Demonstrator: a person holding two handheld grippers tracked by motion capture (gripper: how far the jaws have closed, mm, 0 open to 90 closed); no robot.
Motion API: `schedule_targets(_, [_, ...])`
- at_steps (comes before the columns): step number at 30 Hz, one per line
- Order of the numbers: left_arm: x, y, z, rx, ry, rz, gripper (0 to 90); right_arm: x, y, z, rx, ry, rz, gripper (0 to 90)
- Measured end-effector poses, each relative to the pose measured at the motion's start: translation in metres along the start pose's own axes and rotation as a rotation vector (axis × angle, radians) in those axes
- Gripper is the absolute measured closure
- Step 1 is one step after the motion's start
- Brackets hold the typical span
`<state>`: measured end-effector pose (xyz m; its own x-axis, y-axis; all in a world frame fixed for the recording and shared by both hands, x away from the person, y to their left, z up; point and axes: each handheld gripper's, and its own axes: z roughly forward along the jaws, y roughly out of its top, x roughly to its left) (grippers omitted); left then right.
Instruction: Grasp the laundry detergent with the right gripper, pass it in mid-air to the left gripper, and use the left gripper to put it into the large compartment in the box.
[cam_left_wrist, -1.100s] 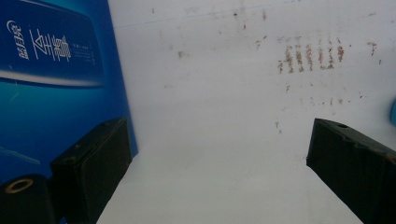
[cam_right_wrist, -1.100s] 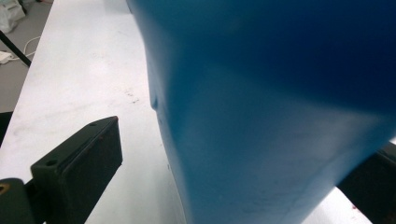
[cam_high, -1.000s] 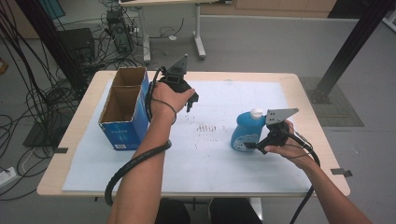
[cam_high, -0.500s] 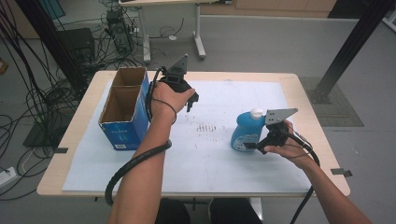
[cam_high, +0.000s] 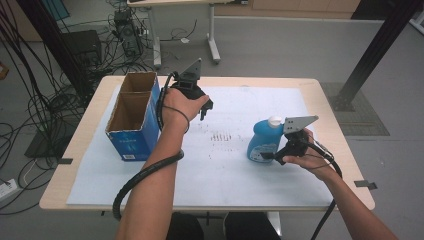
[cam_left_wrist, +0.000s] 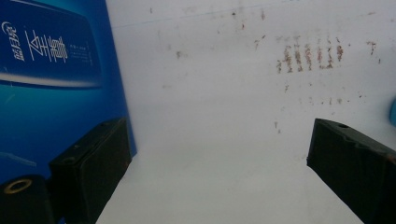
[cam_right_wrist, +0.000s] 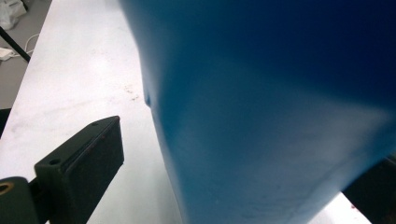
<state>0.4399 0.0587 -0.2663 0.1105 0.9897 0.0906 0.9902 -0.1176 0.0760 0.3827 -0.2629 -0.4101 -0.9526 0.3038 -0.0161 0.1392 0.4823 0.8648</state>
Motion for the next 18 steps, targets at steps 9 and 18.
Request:
schedule_targets(9, [-0.0001, -0.0002, 0.0002, 0.002, 0.002, 0.003, 6.9, -0.0006, -0.0007, -0.0001, 0.002, 0.0, 0.003, 2.7])
schedule_targets(18, [-0.0014, -0.0007, 0.001, 0.007, 0.003, 0.004, 7.0, -0.0027, -0.0003, 0.0, -0.006, 0.002, 0.007, 11.1])
